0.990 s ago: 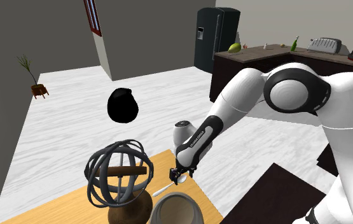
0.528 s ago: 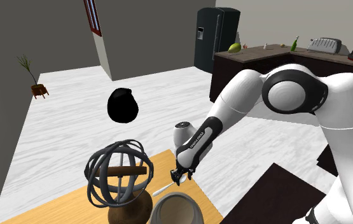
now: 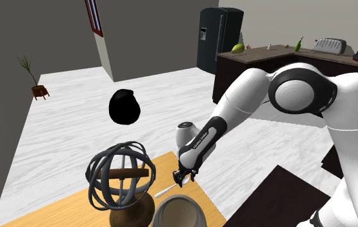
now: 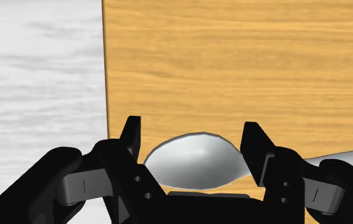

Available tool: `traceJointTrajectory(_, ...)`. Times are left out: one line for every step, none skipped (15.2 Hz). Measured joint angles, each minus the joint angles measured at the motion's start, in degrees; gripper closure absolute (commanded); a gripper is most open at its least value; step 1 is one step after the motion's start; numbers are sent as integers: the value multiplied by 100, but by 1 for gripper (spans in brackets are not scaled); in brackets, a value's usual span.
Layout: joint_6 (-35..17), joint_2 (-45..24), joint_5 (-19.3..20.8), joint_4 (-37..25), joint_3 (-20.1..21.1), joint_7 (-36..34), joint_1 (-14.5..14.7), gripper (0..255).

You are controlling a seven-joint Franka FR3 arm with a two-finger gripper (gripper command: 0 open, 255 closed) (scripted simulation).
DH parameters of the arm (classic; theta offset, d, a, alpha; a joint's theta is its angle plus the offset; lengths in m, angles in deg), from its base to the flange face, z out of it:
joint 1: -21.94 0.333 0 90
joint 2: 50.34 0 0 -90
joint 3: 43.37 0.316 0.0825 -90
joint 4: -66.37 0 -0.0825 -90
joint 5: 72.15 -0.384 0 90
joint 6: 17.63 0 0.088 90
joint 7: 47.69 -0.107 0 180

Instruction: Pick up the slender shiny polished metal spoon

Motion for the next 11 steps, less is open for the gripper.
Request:
traceJointTrajectory(35, 74, -7, 38, 10, -8, 0, 255)
traceJointTrajectory(92, 142, -13, 48, 17, -7, -7, 255)
traceJointTrajectory(134, 230, -20, 95, 25, -2, -20, 255)
traceJointTrajectory(185, 316, -29, 129, 35, -11, -20, 255)
traceJointTrajectory(246, 368, -34, 118, 43, -20, -17, 255)
traceJointTrajectory(292, 451, -41, 158, 48, -1, -41, 255)
traceJointTrajectory(341, 513, -48, 170, 53, -2, -46, 255)
traceJointTrajectory(399, 585, -55, 184, 61, 1, -55, 255)
traceJointTrajectory(452, 653, -63, 197, 70, -9, -53, 255)
traceJointTrajectory(514, 732, -71, 214, 79, -9, -59, 255)
traceJointTrajectory(576, 812, -79, 232, 85, 0, -73, 255)
